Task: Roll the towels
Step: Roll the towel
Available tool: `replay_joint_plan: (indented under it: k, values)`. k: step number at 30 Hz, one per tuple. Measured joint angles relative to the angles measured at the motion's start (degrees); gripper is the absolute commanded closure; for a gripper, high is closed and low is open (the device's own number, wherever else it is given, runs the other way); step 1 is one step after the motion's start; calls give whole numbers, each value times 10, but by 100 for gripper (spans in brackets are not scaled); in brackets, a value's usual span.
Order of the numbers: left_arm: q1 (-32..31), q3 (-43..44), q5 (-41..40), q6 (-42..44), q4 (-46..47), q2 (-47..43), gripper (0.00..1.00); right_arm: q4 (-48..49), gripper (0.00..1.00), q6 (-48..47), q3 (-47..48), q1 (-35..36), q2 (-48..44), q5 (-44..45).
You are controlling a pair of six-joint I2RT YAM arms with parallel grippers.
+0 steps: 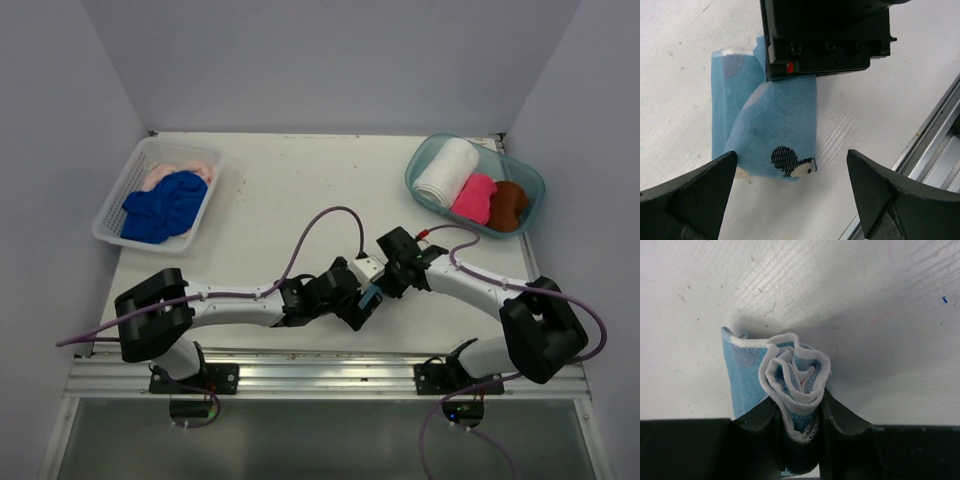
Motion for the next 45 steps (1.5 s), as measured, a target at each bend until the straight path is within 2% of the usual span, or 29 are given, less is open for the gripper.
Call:
replay_joint_plan:
  k: [16, 20, 29, 32, 35, 36, 38, 39, 41, 42, 45]
  values:
    - [8, 14, -8, 40, 7, 51, 6, 6, 98, -1, 2, -4, 4, -10]
    - [8, 20, -17, 42, 8, 65, 9, 8, 99, -1, 2, -6, 5, -11]
    - [9, 30, -12, 51, 6, 85, 34, 8, 95, 0, 2, -7, 6, -11]
    - [11, 30, -1, 48, 5, 85, 48, 8, 93, 1, 2, -7, 6, -11]
    - [13, 30, 13, 36, 5, 85, 67, 7, 91, 2, 2, -7, 6, -11]
    - [14, 30, 21, 32, 5, 85, 74, 7, 90, 2, 2, -7, 6, -11]
    - [23, 30, 42, 19, 6, 85, 78, 8, 87, 2, 2, -7, 6, -11]
    - [30, 28, 59, 12, 7, 82, 83, 8, 80, 2, 2, -7, 5, -10]
    - [50, 18, 99, -5, 15, 73, 85, 10, 69, 1, 0, -7, 0, -11]
    - [64, 7, 123, -16, 26, 66, 88, 16, 59, -1, -4, -6, -6, -13]
    - [103, -22, 190, -44, 54, 52, 90, 31, 44, -10, -11, -6, -21, -15]
